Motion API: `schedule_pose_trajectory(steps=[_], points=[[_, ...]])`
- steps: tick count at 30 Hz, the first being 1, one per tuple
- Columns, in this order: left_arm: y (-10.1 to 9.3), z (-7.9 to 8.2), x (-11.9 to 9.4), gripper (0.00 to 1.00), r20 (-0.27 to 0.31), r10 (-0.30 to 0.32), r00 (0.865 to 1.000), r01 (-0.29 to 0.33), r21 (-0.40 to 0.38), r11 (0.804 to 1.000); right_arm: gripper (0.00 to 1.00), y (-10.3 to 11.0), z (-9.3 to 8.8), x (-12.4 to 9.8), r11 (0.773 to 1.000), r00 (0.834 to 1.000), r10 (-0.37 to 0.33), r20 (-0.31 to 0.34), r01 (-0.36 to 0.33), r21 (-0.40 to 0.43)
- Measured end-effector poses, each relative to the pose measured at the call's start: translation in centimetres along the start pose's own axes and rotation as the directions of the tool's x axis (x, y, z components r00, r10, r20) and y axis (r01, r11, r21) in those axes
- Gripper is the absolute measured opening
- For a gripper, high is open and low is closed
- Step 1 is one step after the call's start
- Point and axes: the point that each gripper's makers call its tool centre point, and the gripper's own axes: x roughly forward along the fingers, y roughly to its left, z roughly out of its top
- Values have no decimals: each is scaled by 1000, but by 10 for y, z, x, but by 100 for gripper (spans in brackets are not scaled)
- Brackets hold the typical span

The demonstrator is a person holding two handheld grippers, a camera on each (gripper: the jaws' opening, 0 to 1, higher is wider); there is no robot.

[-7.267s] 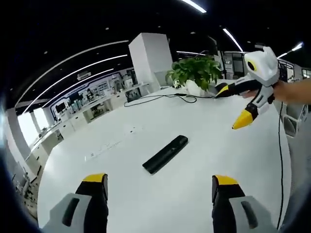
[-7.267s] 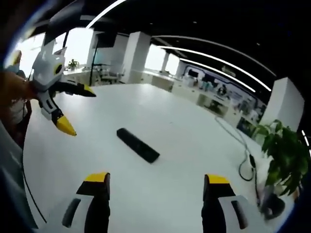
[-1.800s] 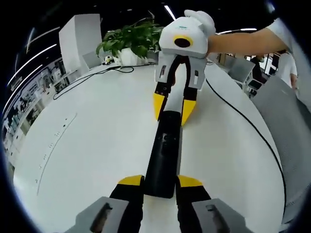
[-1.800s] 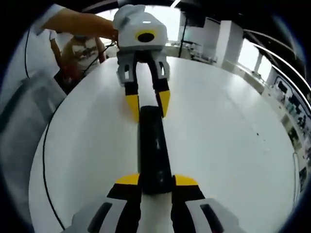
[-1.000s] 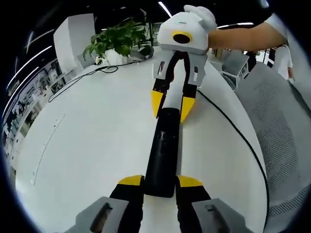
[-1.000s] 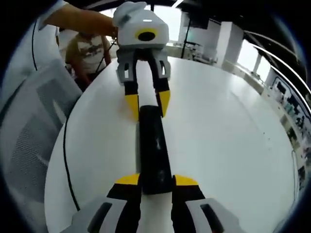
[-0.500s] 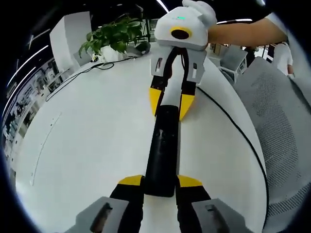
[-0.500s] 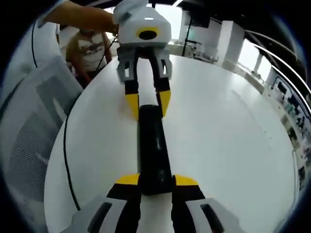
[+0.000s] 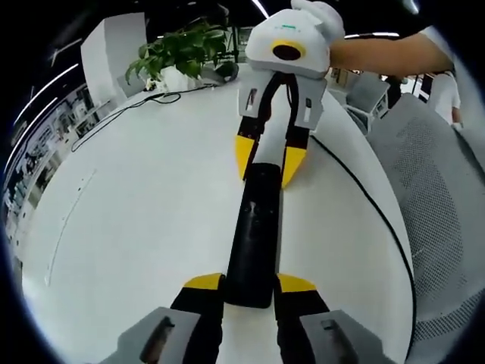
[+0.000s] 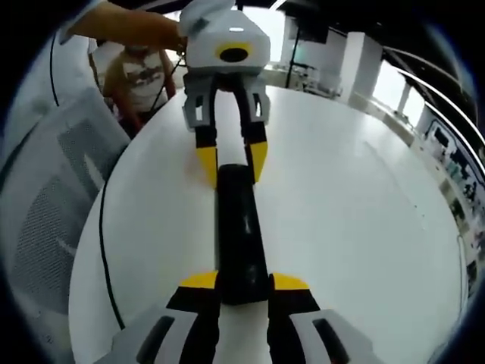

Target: Press the specified remote control buttons in sequence, fully releasing each button before pressing the next.

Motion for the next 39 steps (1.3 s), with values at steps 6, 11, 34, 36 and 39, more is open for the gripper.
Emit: schedule_pose_trajectory(steps=[6,11,34,36,39], points=[[0,0,0,25,-10,-6,1000,6,18,1000,21,0,0,0,1000,1000,2,-3,-2,2],[0,0,-1,25,-13,-6,1000,7,24,1000,22,-1,0,0,1000,1000,6,0,-6,2],[0,0,-1,24,-45,-21,999,22,28,999,25,-4,7,-5,1000,999,-6,33,6,16],[0,-1,-1,24,-43,-20,999,22,32,999,27,-5,9,-8,1000,999,-11,38,10,19],[0,-1,-1,24,-43,-20,999,21,39,999,27,-6,12,-13,1000,999,-27,44,26,3]])
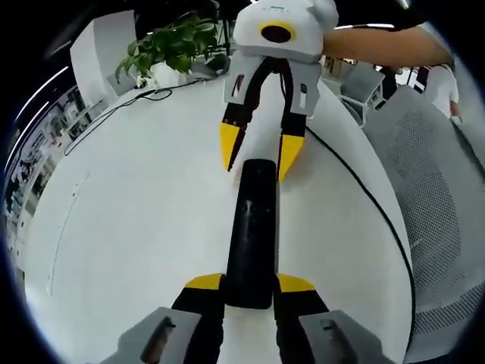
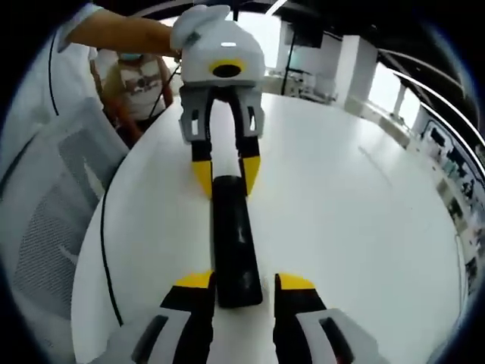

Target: Press the specified remote control buttons in sequence, fully releasing each button before pressing the next.

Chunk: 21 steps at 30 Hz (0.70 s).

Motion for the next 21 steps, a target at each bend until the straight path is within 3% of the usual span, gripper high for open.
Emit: schedule_pose_trajectory(steps=[21], points=[[-1,0,0,24,20,-1,1000,1,-2,1000,18,7,7,-24,996,998,-60,0,60,-69]])
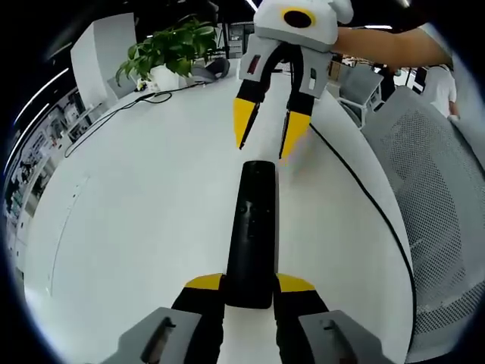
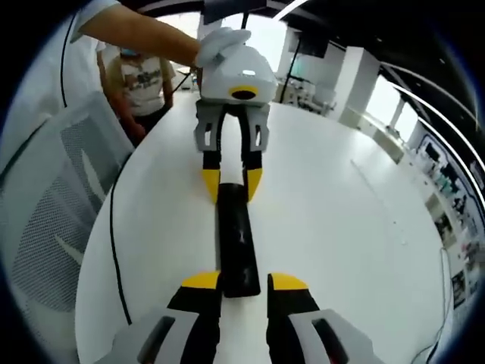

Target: Press the specified remote control buttons in sequence, fully releasing each button before pressing the next.

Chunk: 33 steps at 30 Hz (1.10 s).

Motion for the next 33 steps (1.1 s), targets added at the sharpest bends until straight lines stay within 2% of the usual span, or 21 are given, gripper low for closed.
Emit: schedule_pose_trajectory(steps=[6,11,24,28,33], points=[[0,0,0,24,-2,2,1000,-2,-2,1000,16,-3,2,-3,1000,1000,-10,-6,10,-17],[0,1,1,24,-3,2,1000,-2,-2,1000,10,-3,-2,-4,998,999,-19,-37,17,-54],[0,1,1,24,-2,5,1000,-5,-4,1000,5,-2,-4,-5,996,997,-10,-71,4,-92],[0,1,1,24,-4,4,1000,-4,-5,1000,0,-3,-6,-3,993,995,-8,-94,-3,-120],[0,0,1,24,-4,7,1000,-7,-5,1000,0,-3,-7,0,991,994,-5,-110,-10,-134]])
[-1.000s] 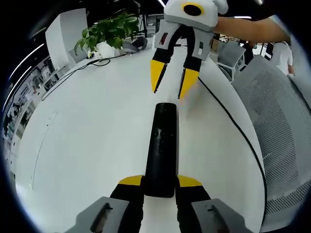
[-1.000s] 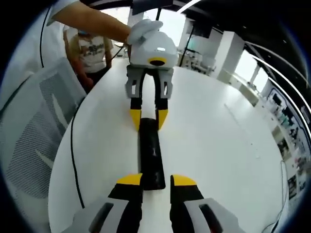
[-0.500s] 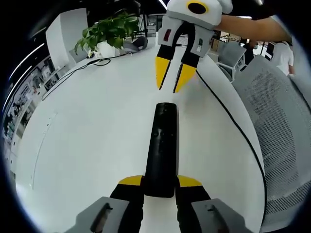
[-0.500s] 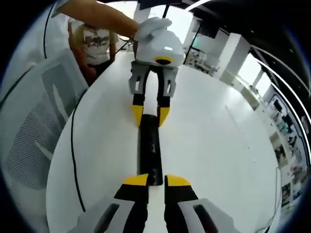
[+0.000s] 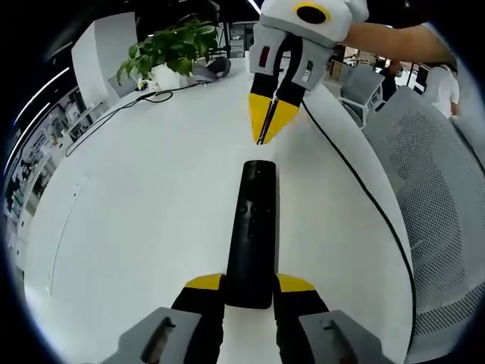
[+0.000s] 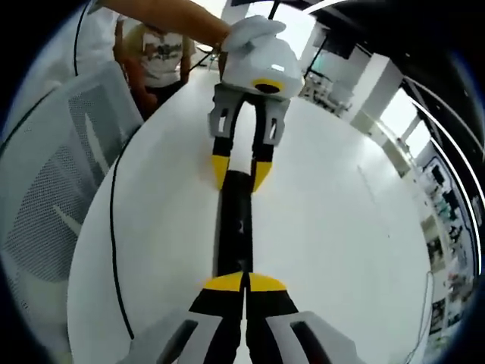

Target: Press the specified remote control buttons in sequence, fully releasing each button before pressing the next.

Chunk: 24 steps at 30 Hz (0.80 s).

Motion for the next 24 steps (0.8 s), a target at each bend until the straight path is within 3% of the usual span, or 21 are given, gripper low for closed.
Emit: schedule_pose_trajectory(steps=[13,24], points=[[1,0,0,24,-2,0,1000,0,5,1000,0,1,-3,12,999,998,25,-51,-23,39],[0,0,0,24,-14,0,1000,0,11,1000,0,4,-10,16,995,987,99,-127,-94,44]])
